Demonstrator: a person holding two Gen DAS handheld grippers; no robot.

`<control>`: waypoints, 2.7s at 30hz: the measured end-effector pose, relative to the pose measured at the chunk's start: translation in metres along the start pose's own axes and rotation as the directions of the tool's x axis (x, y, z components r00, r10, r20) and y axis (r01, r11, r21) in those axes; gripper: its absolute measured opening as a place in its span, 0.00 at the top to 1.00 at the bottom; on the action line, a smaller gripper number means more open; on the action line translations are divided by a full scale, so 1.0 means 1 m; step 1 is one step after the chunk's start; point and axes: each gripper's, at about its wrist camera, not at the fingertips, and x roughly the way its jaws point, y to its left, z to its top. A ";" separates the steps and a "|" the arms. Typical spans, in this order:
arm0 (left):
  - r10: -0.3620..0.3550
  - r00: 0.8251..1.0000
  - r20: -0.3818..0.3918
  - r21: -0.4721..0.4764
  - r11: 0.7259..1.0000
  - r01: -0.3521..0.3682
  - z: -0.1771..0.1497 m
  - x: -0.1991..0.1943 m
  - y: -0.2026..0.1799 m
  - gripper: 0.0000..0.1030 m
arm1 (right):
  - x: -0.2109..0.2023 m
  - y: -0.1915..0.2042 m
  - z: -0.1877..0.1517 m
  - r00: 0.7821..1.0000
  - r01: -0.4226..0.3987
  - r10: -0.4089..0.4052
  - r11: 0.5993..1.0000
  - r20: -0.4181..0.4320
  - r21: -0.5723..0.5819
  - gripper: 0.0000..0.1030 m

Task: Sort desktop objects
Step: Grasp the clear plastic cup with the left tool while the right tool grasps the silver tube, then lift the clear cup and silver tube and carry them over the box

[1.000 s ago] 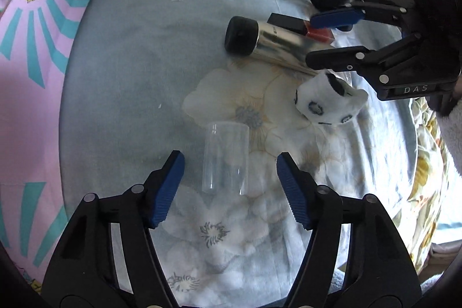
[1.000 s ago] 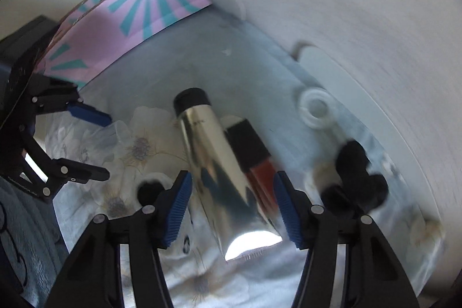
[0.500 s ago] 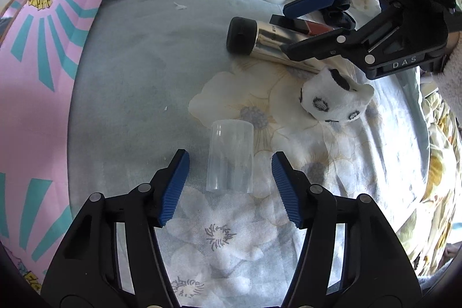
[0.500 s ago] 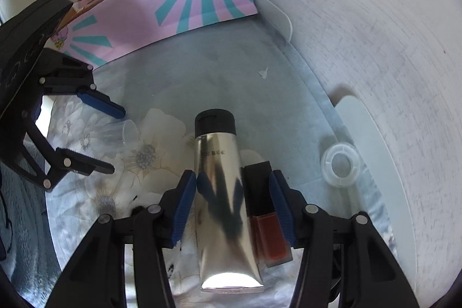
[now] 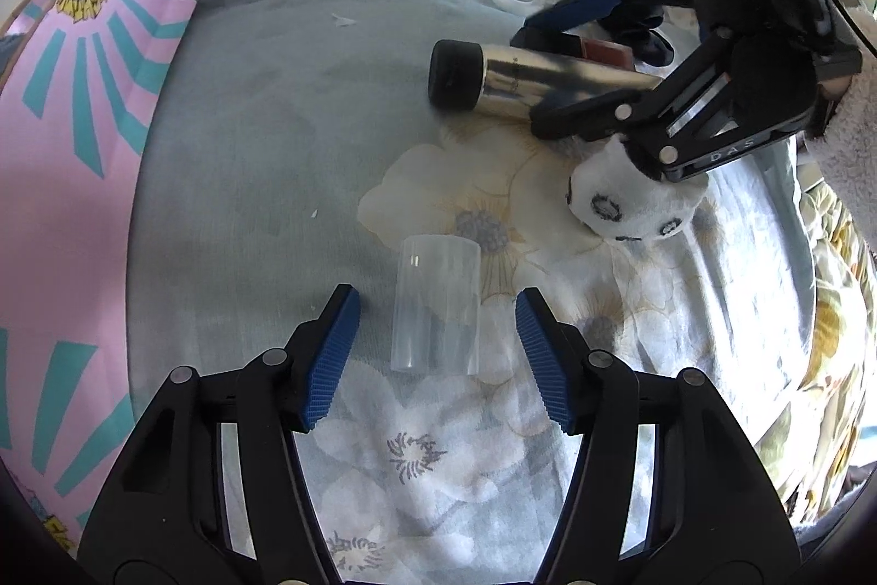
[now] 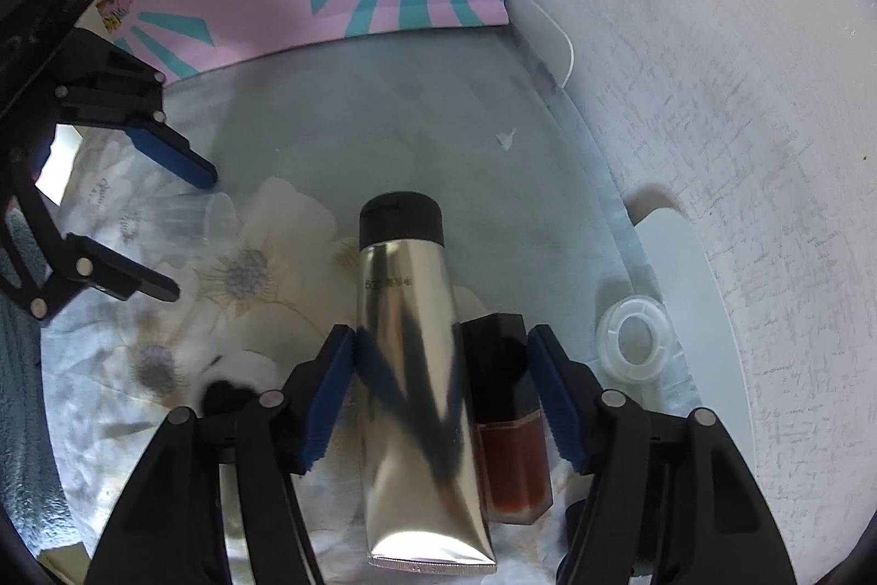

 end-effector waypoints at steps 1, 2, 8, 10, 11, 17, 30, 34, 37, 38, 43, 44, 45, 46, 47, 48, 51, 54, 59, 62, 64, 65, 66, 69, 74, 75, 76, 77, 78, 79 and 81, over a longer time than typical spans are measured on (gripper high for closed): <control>0.012 1.000 0.003 0.010 1.000 -0.012 0.000 0.000 -0.001 0.55 | 0.002 -0.001 0.000 1.000 -0.011 0.011 1.000 -0.009 0.006 0.41; 0.025 1.000 0.005 0.018 1.000 -0.025 0.000 -0.001 0.000 0.60 | 0.006 -0.003 0.000 0.999 -0.018 0.018 1.000 -0.030 0.011 0.42; 0.015 1.000 -0.002 0.003 1.000 -0.015 0.009 0.001 0.010 0.74 | 0.006 -0.008 -0.001 1.000 -0.012 0.013 0.999 -0.016 0.052 0.60; 0.017 1.000 -0.003 -0.001 1.000 -0.017 0.012 0.001 0.012 0.74 | 0.004 -0.013 0.000 1.000 0.002 0.000 0.997 -0.014 0.079 0.74; 0.013 1.000 -0.003 -0.006 1.000 -0.013 0.013 0.001 0.013 0.74 | 0.003 -0.018 0.000 1.000 -0.017 0.018 0.994 -0.006 0.105 0.77; 0.011 1.000 0.001 -0.014 1.000 -0.011 0.019 -0.004 0.017 0.74 | 0.007 -0.020 0.003 0.998 -0.043 0.048 0.995 -0.051 0.090 0.79; -0.002 1.000 0.029 -0.017 1.000 0.003 0.034 -0.035 0.024 0.74 | -0.031 -0.039 0.007 0.996 -0.088 0.081 0.965 0.035 0.247 0.81; -0.012 0.999 0.050 -0.009 1.000 0.012 0.046 -0.055 0.025 0.74 | -0.053 -0.041 0.015 0.997 -0.078 0.068 0.965 0.047 0.252 0.81; -0.018 0.998 0.063 -0.004 1.000 0.019 0.057 -0.071 0.030 0.74 | -0.073 -0.042 0.018 0.996 -0.076 0.062 0.959 0.060 0.272 0.81; -0.021 0.997 0.069 -0.007 1.000 0.021 0.061 -0.079 0.034 0.74 | -0.083 -0.040 0.016 0.996 -0.072 0.057 0.958 0.063 0.278 0.81; -0.006 0.994 0.107 -0.029 1.000 0.009 0.079 -0.112 0.058 0.74 | -0.110 -0.042 0.041 0.995 -0.071 0.047 0.949 0.085 0.308 0.81; -0.005 0.994 0.112 -0.037 0.999 0.010 0.081 -0.117 0.064 0.74 | -0.113 -0.041 0.049 0.995 -0.066 0.040 0.948 0.088 0.311 0.81; -0.003 0.993 0.121 -0.048 0.999 0.009 0.083 -0.124 0.072 0.74 | -0.116 -0.041 0.056 0.995 -0.064 0.038 0.948 0.091 0.311 0.81; 0.000 0.991 0.133 -0.063 0.998 0.008 0.085 -0.132 0.081 0.74 | -0.122 -0.040 0.065 0.995 -0.061 0.033 0.949 0.097 0.308 0.81; 0.004 0.991 0.137 -0.073 0.997 0.006 0.086 -0.137 0.088 0.74 | -0.123 -0.039 0.073 0.995 -0.058 0.029 0.951 0.098 0.304 0.81; 0.012 0.990 0.144 -0.085 0.996 0.000 0.086 -0.143 0.095 0.74 | -0.122 -0.035 0.083 0.995 -0.052 0.023 0.953 0.100 0.298 0.81; 0.040 0.987 0.155 -0.113 0.993 -0.023 0.084 -0.160 0.117 0.74 | -0.130 -0.029 0.108 0.994 -0.043 0.015 0.960 0.104 0.275 0.81; 0.074 0.985 0.158 -0.134 0.990 -0.053 0.078 -0.174 0.139 0.74 | -0.132 -0.022 0.137 0.993 -0.048 0.019 0.967 0.117 0.252 0.81; 0.130 0.979 0.160 -0.160 0.981 -0.105 0.063 -0.186 0.166 0.74 | -0.124 -0.010 0.180 0.992 -0.049 0.022 0.975 0.123 0.219 0.81; 0.140 0.979 0.149 -0.186 0.976 -0.111 0.053 -0.184 0.180 0.74 | -0.116 -0.002 0.203 0.991 -0.065 0.040 0.977 0.125 0.203 0.81; 0.141 0.980 0.138 -0.204 0.973 -0.111 0.047 -0.182 0.190 0.74 | -0.106 0.003 0.222 0.991 -0.083 0.060 0.977 0.122 0.198 0.81; 0.140 0.981 0.133 -0.210 0.971 -0.110 0.045 -0.182 0.195 0.74 | -0.102 0.005 0.229 0.991 -0.088 0.065 0.976 0.121 0.197 0.81; 0.140 0.982 0.126 -0.216 0.970 -0.111 0.042 -0.180 0.200 0.74 | -0.097 0.007 0.238 0.991 -0.093 0.071 0.977 0.118 0.194 0.81; 0.135 0.984 0.114 -0.227 0.968 -0.106 0.036 -0.178 0.212 0.74 | -0.081 0.011 0.255 0.991 -0.106 0.089 0.976 0.099 0.191 0.81; 0.117 0.989 0.094 -0.239 0.967 -0.092 0.031 -0.171 0.228 0.74 | -0.046 0.018 0.276 0.993 -0.113 0.106 0.974 0.043 0.195 0.81; 0.112 0.990 0.090 -0.240 0.967 -0.087 0.030 -0.169 0.231 0.74 | -0.040 0.018 0.278 0.994 -0.113 0.108 0.973 0.034 0.200 0.81; 0.106 0.991 0.087 -0.239 0.968 -0.082 0.029 -0.168 0.234 0.74 | -0.035 0.018 0.280 0.994 -0.109 0.105 0.973 0.028 0.204 0.81; 0.101 0.991 0.085 -0.236 0.969 -0.078 0.030 -0.167 0.236 0.74 | -0.030 0.018 0.282 0.995 -0.104 0.101 0.973 0.023 0.208 0.81; 0.100 0.992 0.083 -0.232 0.970 -0.078 0.030 -0.166 0.238 0.74 | -0.027 0.016 0.283 0.995 -0.104 0.102 0.971 0.018 0.214 0.81; 0.101 0.992 0.081 -0.230 0.970 -0.080 0.030 -0.165 0.240 0.74 | -0.022 0.015 0.285 0.995 -0.102 0.102 0.970 0.010 0.220 0.81; 0.088 0.993 0.083 -0.224 0.972 -0.068 0.032 -0.164 0.242 0.74 | -0.016 0.014 0.288 0.995 -0.093 0.096 0.970 -0.006 0.224 0.80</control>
